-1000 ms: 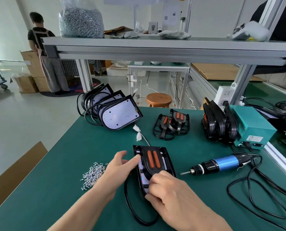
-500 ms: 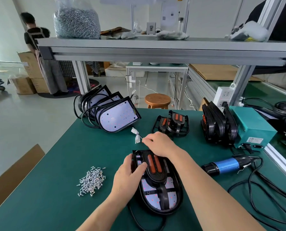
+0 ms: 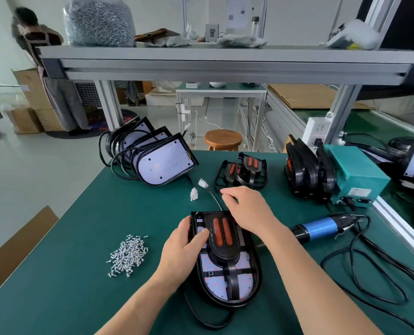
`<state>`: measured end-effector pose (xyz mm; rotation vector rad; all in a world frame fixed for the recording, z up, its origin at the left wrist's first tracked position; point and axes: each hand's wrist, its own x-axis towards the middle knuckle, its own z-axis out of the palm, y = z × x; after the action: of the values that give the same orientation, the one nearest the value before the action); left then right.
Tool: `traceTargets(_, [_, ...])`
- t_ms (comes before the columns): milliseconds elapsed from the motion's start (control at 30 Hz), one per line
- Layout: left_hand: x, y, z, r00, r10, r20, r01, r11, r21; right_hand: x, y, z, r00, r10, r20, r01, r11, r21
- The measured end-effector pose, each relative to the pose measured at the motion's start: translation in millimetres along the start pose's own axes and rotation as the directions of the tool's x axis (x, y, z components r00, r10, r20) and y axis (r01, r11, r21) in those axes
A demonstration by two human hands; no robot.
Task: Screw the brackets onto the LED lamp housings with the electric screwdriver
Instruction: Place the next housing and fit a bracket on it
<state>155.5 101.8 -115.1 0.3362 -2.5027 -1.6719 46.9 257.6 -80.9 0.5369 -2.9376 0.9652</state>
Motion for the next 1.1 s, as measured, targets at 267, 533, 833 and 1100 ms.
traceTargets(267, [-4, 1, 1, 0.998, 0.062, 0.007, -0.062, 0.997, -0.051, -58, 22, 2, 0.992, -0.061, -0.11, 0.071, 0.993, 0.096])
traceTargets(533, [1, -6, 6, 0.993, 0.078, -0.087, -0.083, 0.995, -0.054, -79, 29, 28, 0.971, -0.151, -0.187, 0.148, 0.988, -0.034])
traceTargets(833, [-6, -12, -2, 0.968, 0.116, -0.224, -0.084, 0.985, 0.149, -90, 22, 23, 0.939, -0.157, -0.306, 0.195, 0.976, 0.097])
traceTargets(1100, [-33, -25, -24, 0.975, 0.21, 0.071, -0.215, 0.81, 0.546, -114, 16, 29, 0.961, -0.251, -0.119, 0.255, 0.966, 0.027])
